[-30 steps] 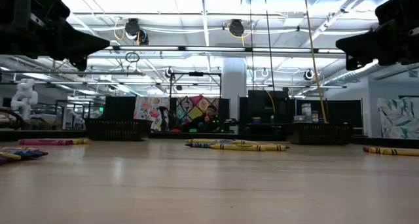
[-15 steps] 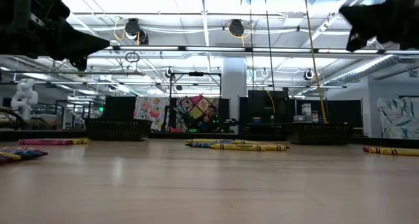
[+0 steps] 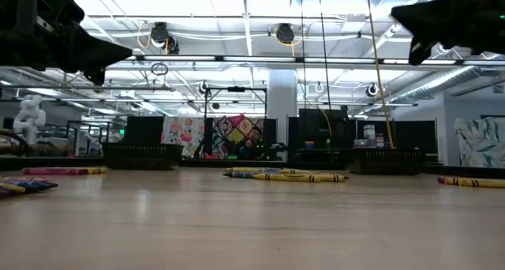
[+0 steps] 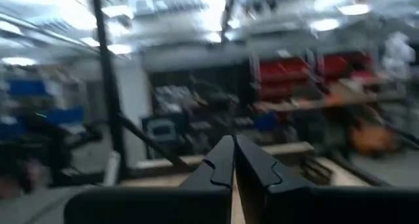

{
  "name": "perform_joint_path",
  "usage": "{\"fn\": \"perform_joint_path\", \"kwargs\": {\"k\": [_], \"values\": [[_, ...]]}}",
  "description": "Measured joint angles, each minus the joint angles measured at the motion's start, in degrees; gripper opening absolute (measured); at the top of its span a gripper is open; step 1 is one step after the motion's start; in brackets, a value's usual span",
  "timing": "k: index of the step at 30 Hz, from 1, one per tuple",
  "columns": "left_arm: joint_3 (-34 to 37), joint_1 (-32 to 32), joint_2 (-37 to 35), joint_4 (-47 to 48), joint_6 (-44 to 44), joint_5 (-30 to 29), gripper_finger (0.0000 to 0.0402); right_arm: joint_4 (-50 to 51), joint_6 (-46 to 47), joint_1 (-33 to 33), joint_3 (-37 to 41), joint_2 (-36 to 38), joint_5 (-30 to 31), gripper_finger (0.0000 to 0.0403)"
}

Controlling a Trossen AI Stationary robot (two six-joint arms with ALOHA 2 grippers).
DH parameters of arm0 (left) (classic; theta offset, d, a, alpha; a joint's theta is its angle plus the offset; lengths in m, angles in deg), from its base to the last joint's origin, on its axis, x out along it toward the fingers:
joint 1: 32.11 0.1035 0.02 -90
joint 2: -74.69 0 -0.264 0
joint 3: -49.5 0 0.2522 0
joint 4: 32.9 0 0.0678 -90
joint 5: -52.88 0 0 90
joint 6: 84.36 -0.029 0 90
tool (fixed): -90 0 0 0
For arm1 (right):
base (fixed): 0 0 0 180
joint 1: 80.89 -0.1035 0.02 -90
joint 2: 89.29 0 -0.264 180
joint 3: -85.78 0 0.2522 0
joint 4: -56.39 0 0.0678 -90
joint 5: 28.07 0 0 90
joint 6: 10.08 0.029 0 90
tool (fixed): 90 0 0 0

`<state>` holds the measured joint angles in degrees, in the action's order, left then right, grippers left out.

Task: Sort crayons
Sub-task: Put the blue crayon into the bottom black bin

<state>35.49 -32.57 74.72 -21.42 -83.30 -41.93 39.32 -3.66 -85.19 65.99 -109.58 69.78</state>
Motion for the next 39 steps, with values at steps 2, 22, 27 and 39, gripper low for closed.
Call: {"fn": "perform_joint_path", "kwargs": {"k": [2, 22, 27, 39], "values": [[-0.02, 0.02, 0.0, -0.01, 0.0, 0.01, 0.0, 0.59, -0.3, -0.69, -2.38, -7.22, 4.61, 0.0], [0.0, 0.02, 0.0, -2.11, -1.68, -0.23, 0.0, 41.0, -7.51, 9.96, -42.38, -57.09, -12.39, 0.0024], [-0.01, 0.02, 0.0, -2.41, -1.56, -0.25, 0.0, 38.14, -10.21, 14.2, -42.4, -66.07, -12.46, 0.0066], [0.0, 0.02, 0.0, -4.46, -1.47, -2.22, 0.0, 32.6, -15.28, 16.0, -42.42, -76.4, -12.42, 0.0116]]}}
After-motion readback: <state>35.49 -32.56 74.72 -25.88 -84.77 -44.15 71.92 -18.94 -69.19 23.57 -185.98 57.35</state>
